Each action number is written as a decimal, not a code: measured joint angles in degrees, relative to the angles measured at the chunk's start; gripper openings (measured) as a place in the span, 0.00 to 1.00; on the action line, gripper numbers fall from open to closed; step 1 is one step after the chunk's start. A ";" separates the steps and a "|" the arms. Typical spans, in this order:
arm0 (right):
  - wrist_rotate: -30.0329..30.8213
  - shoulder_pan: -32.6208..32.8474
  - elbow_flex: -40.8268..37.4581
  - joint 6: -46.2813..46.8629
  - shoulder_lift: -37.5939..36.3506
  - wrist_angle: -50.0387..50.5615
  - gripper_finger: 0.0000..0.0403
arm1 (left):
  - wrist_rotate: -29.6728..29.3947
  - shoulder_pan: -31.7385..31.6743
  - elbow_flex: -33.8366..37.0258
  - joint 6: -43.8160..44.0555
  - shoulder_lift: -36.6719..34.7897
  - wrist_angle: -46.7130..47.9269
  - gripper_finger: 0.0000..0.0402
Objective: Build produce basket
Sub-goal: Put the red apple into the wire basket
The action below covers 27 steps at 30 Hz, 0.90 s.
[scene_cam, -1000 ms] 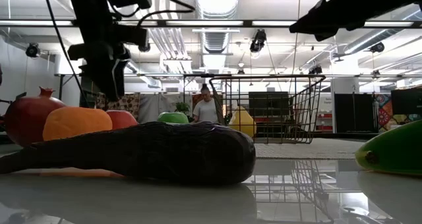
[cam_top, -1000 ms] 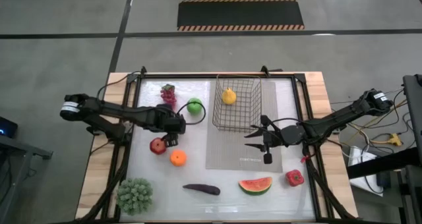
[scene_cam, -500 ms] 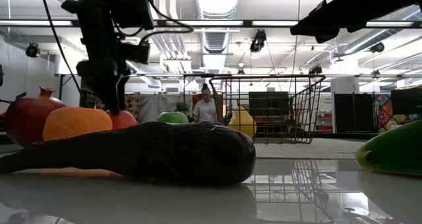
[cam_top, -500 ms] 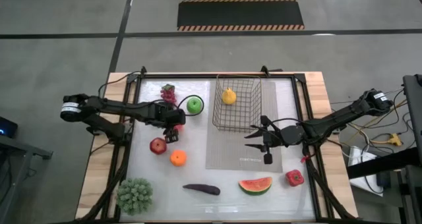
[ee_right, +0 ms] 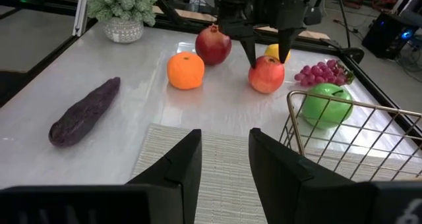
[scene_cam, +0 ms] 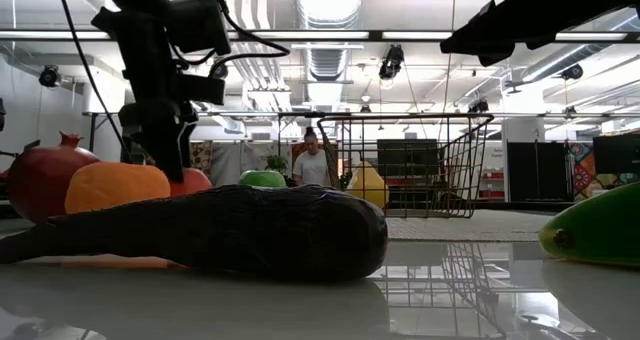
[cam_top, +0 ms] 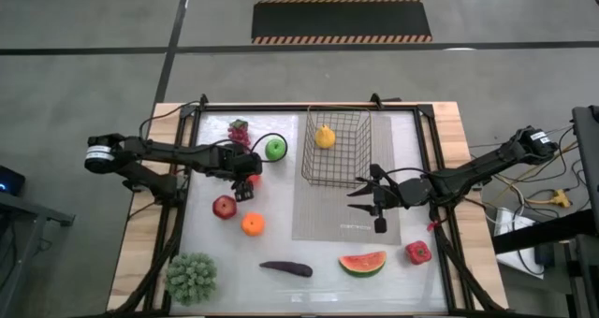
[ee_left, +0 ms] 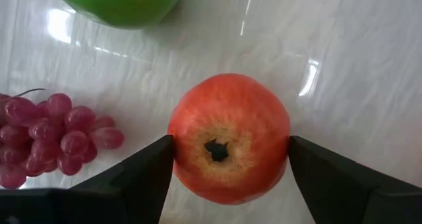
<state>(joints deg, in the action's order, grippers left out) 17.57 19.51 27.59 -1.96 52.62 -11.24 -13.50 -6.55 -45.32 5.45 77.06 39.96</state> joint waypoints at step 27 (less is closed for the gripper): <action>0.01 0.00 0.00 0.48 0.00 0.25 0.28 | 1.05 -0.13 -0.15 2.75 -1.79 -0.47 0.87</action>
<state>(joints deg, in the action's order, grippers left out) 17.58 19.51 27.59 -1.48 52.62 -11.00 -12.45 -6.67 -45.47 8.21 75.26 39.48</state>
